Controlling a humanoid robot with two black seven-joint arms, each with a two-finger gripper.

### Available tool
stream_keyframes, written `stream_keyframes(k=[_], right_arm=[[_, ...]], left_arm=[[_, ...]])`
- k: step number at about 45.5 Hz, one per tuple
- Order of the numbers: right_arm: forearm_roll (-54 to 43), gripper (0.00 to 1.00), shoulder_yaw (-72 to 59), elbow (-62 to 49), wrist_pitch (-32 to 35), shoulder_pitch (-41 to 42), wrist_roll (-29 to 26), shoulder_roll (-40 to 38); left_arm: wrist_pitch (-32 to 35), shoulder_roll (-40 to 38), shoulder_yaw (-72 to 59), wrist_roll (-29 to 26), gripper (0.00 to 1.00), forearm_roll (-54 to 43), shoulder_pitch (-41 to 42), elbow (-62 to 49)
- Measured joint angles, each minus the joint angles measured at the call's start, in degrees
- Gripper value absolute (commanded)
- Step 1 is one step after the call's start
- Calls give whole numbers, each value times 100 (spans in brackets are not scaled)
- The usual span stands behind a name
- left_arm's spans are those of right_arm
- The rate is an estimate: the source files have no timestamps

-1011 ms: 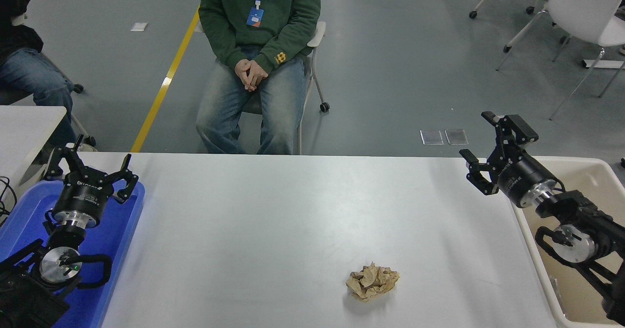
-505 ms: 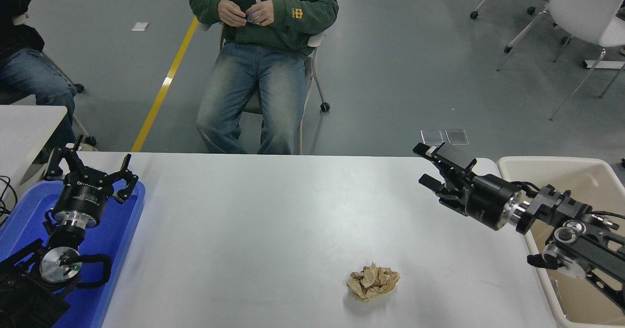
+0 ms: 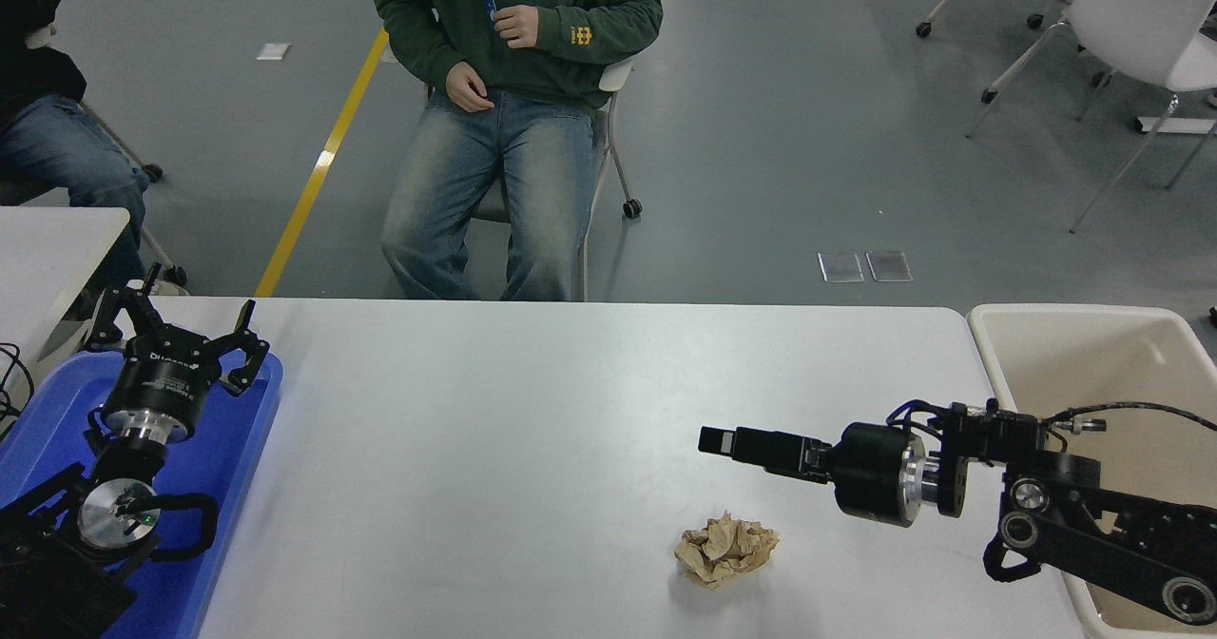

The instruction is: Clean the table surface

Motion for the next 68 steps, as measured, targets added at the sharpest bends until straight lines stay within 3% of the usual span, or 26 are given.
stream_keyframes(k=[14, 33, 43, 68], right_arm=[[-1011, 100, -884, -213, -508, 457, 3, 152], [-2707, 100, -1925, -351, -2519, 656, 119, 294], [-3058, 100, -2158, -555, -3117, 656, 383, 534], [-2842, 100, -2720, -1870, -3420, 512, 89, 1342]], left_arm=[[0, 0, 0, 0, 100, 0, 1, 0], [0, 0, -2, 0, 100, 0, 2, 0], [0, 0, -2, 0, 100, 0, 2, 0], [1, 0, -1, 0, 100, 0, 0, 0]])
